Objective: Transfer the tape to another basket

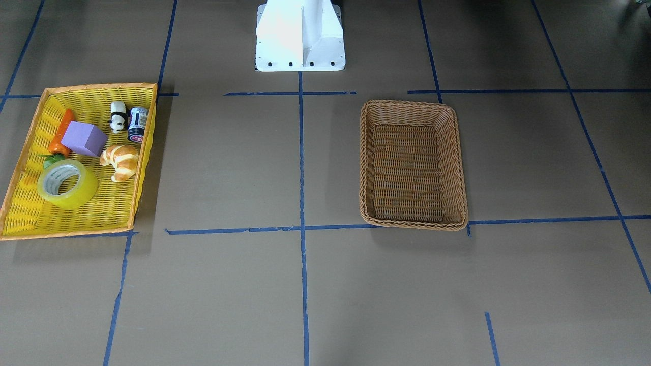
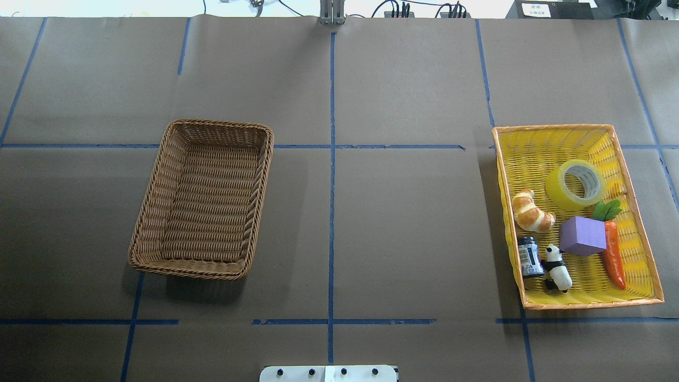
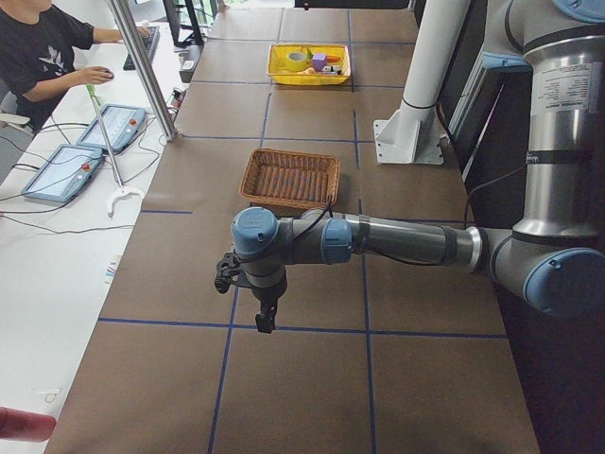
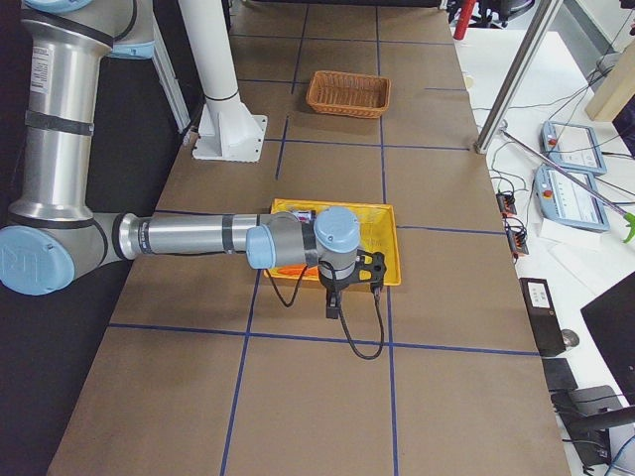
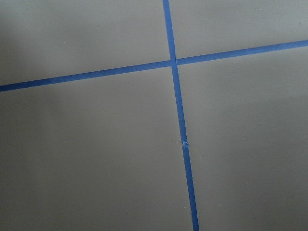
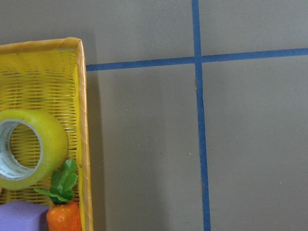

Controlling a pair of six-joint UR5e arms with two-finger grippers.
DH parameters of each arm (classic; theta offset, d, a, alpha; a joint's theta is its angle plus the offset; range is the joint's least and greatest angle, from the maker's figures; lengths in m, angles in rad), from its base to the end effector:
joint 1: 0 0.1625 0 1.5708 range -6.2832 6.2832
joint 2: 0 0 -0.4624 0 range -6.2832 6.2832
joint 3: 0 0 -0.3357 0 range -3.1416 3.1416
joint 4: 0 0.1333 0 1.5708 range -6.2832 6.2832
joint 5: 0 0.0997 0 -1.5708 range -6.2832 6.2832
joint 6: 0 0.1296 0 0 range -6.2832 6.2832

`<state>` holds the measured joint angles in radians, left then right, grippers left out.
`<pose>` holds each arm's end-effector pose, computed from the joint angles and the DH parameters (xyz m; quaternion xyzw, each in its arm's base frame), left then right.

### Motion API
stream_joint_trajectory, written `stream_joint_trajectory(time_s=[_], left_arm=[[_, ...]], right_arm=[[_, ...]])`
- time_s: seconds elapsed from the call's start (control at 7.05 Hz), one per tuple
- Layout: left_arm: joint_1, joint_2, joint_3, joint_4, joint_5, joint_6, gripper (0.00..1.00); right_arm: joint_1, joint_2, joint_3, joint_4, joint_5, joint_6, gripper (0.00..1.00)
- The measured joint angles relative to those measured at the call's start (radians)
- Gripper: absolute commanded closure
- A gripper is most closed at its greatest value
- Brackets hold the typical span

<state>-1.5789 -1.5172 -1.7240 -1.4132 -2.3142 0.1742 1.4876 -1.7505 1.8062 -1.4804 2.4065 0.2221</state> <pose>-0.0489 -0.4029 0.6919 0.0061 0.3640 0.0668 0.9290 0.0068 -0.3657 0.6702 0.0044 -0.4102 0.0337 0.9114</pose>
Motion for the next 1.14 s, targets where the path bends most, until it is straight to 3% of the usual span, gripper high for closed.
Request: stream_joint_trajectory(time_s=[1.14], left_arm=[[0.007,-0.003,0.032,-0.014,0.000,0.002,0.00]], right_arm=[[-0.155,0.032,-0.013,0.183,-0.006,0.039,0.00]])
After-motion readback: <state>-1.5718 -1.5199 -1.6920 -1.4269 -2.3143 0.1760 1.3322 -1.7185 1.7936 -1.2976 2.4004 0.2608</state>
